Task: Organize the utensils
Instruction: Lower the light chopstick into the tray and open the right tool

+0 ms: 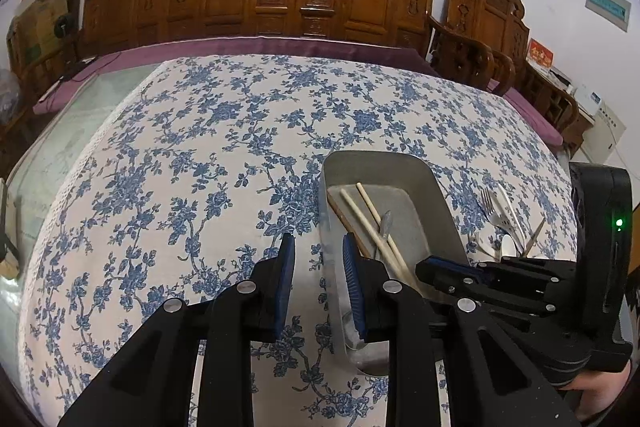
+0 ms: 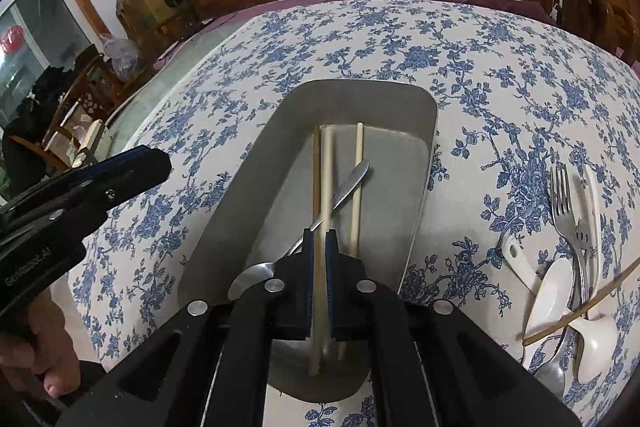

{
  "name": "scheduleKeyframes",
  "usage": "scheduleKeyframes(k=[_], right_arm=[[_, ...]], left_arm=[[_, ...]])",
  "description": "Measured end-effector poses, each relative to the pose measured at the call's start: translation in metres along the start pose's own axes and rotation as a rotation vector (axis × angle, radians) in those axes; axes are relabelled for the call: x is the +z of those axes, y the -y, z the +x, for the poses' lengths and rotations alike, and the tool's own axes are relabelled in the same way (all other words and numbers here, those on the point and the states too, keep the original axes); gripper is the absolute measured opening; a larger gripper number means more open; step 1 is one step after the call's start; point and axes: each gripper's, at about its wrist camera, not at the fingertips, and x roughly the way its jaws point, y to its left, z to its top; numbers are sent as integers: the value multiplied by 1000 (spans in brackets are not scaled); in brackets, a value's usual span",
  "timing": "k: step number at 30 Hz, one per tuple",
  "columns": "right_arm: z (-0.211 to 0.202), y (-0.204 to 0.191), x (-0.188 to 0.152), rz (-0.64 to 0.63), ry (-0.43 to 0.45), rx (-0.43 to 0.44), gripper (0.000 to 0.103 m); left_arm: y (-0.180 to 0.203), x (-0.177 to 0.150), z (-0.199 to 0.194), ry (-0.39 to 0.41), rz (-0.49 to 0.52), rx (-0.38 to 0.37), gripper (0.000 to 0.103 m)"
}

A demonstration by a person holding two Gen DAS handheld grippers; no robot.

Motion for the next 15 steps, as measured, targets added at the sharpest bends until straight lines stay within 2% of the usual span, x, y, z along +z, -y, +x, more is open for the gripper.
scheduleKeyframes(k=[6, 15], right_arm=[[-18, 3, -3, -20, 21, 22, 8], [-77, 21, -17, -98, 90, -16, 8]], left_arm=[[7, -1, -2, 5, 11, -10, 24], [25, -4, -9, 22, 41, -35, 24]])
